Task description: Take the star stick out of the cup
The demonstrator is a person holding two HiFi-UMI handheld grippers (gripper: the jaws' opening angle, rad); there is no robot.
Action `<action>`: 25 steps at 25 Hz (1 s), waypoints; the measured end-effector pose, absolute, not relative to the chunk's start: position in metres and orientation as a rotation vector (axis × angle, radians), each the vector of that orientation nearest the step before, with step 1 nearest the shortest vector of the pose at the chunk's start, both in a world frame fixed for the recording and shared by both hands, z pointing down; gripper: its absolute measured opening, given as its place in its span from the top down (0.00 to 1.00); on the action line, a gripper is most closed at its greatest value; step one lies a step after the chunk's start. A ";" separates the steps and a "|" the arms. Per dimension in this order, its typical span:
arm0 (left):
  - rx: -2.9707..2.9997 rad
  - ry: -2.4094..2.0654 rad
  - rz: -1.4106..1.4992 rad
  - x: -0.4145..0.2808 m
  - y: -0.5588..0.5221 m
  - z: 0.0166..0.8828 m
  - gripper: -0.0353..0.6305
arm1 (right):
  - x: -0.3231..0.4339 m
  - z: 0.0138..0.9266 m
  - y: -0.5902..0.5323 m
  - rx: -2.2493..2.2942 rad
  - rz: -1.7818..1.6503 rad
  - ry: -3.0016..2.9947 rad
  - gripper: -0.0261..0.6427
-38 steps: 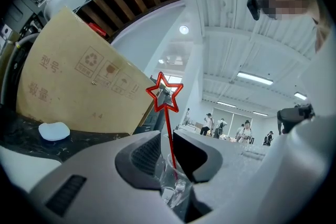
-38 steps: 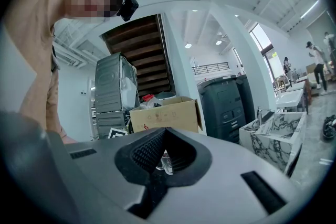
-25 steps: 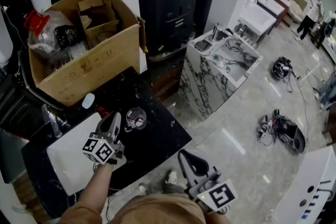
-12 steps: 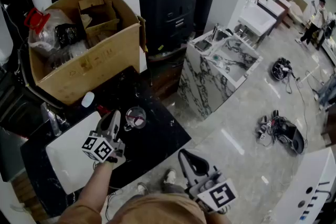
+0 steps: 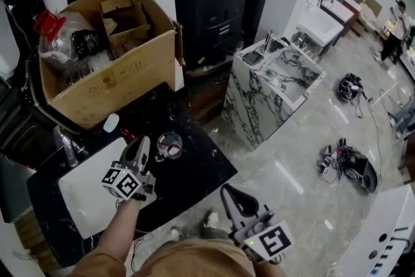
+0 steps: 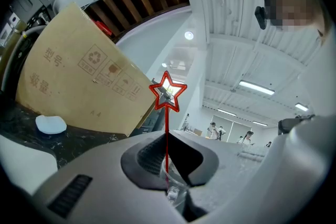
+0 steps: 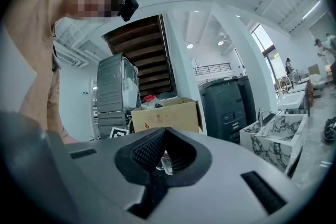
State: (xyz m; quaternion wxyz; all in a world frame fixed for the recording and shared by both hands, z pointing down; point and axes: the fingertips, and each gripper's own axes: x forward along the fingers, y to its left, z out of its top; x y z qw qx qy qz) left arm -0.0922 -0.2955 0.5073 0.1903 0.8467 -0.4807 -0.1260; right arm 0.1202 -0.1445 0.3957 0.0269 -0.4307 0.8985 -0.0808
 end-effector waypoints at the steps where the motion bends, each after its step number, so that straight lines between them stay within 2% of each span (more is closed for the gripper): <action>1: 2.381 -1.351 -0.356 -0.093 -0.295 0.506 0.93 | 0.120 0.396 -0.144 -1.330 -0.250 2.776 0.96; 25: 2.424 -1.377 -0.387 -0.099 -0.276 0.475 0.94 | 0.105 0.388 -0.139 -1.240 -0.233 2.781 0.96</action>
